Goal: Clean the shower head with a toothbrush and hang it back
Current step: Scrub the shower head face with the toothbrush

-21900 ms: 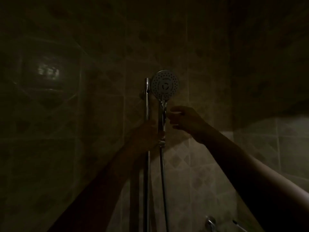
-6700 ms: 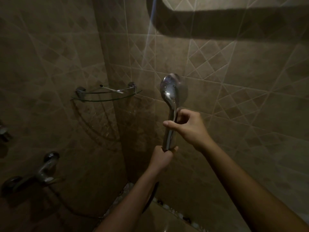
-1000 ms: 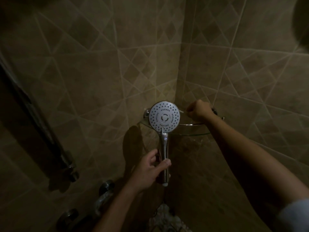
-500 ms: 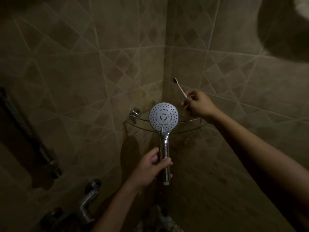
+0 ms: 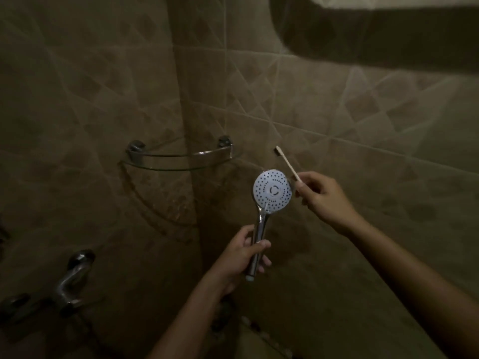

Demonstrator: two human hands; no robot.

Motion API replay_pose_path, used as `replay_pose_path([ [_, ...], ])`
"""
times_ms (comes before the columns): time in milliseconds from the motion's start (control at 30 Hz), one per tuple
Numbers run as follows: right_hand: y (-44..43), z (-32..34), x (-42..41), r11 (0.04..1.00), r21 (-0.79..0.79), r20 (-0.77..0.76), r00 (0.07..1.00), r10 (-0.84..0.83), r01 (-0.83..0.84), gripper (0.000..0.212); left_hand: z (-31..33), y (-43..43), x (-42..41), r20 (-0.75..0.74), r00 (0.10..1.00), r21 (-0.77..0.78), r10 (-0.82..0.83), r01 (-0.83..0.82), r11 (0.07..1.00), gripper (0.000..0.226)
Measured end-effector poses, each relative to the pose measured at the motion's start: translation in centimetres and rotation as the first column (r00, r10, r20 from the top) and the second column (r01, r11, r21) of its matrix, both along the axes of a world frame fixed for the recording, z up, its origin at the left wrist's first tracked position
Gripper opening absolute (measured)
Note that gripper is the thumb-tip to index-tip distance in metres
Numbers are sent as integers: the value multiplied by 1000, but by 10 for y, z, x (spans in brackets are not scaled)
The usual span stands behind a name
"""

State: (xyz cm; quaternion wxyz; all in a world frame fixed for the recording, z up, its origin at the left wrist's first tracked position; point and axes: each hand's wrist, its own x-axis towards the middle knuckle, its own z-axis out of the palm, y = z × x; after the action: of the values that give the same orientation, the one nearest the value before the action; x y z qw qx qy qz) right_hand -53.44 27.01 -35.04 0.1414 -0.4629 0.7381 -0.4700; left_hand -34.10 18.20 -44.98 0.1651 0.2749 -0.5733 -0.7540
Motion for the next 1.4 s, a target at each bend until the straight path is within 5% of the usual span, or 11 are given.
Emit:
replay_pose_path([
  [167,80,-45,-15,990,125,21,997,70,-72,19,-37,59,-38,147,987,-154,61,-38,987,12],
  [467,170,-131,-15,952,294,-147,988,-43,85,43,-98,124,-42,358,920,-424,160,8,905,41],
  [700,192,-160,14,962,262,-154,987,-40,79,32,-109,144,-15,367,930,-252,31,67,966,38],
  [933,184,-159,22,963,265,-250,968,24,45,23,-111,144,14,335,942,-234,-3,86,968,38],
  [1100,172,-163,46,951,311,-277,956,97,-6,27,-126,141,31,324,943,-316,73,35,948,61],
  [1333,139,-160,65,957,147,-315,929,-193,249,20,-134,127,47,315,942,-321,118,-12,947,60],
  [1400,135,-157,66,971,179,-268,957,-108,159,19,-133,125,51,316,942,-311,113,-10,951,54],
])
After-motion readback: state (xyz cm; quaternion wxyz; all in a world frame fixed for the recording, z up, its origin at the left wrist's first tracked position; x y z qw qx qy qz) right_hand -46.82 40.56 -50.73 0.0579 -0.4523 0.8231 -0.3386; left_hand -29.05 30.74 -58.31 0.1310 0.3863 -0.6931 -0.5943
